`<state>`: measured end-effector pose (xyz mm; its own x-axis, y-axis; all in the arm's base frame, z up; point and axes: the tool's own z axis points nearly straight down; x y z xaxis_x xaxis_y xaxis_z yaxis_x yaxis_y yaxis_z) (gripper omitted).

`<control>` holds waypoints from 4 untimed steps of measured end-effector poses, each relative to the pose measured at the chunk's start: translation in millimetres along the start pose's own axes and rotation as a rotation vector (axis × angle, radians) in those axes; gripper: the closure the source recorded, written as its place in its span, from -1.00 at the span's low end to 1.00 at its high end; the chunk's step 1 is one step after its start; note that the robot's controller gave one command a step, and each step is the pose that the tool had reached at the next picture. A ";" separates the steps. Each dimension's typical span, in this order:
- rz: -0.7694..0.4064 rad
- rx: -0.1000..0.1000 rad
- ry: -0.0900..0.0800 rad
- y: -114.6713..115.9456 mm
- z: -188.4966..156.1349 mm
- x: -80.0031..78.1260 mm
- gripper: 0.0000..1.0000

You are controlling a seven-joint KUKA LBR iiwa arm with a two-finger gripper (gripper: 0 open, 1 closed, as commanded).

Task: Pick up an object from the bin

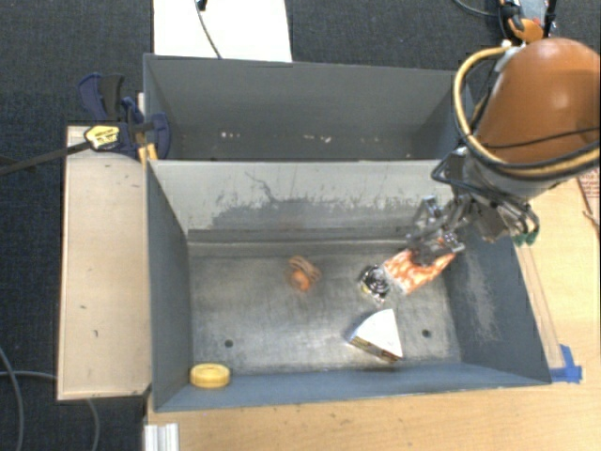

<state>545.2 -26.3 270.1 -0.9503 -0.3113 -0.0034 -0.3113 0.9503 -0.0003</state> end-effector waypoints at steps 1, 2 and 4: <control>-0.026 0.002 -0.004 6.9 29.6 -2.5 1.00; 0.086 -0.002 0.006 21.7 140.7 40.4 -1.00; 0.035 -0.002 0.019 -1.4 183.8 21.1 1.00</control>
Offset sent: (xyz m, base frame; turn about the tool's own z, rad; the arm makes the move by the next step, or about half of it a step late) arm -0.0433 0.0079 -0.1391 0.0848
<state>526.2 -34.1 86.3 -0.9605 -0.2777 0.0154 -0.2778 0.9607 0.0010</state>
